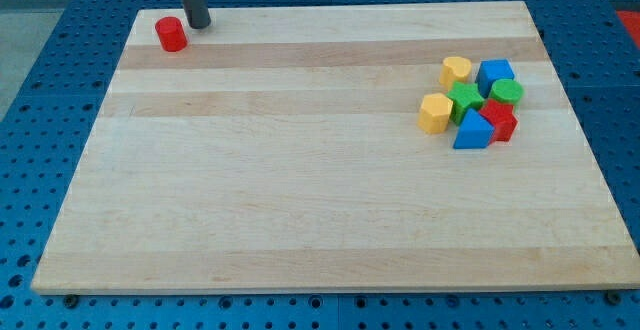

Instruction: Push the red circle slightly to the bottom of the board

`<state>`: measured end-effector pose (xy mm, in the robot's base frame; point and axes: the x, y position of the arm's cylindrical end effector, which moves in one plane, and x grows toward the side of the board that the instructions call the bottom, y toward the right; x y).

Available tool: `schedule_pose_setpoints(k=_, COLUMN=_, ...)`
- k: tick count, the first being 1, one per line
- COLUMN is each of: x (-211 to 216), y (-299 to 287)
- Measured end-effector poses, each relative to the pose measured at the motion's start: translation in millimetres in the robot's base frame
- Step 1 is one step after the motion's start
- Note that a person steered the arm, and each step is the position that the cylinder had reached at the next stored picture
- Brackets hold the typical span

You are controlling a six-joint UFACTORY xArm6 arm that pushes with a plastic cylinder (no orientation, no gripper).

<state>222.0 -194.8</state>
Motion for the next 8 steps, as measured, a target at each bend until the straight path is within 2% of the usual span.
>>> schedule_pose_setpoints(k=2, x=-15, y=-81)
schedule_pose_setpoints(k=3, x=31, y=-91)
schedule_pose_setpoints(k=4, x=63, y=-16)
schedule_pose_setpoints(k=5, x=70, y=58)
schedule_pose_setpoints(k=7, x=65, y=-53)
schedule_pose_setpoints(k=8, x=14, y=-63)
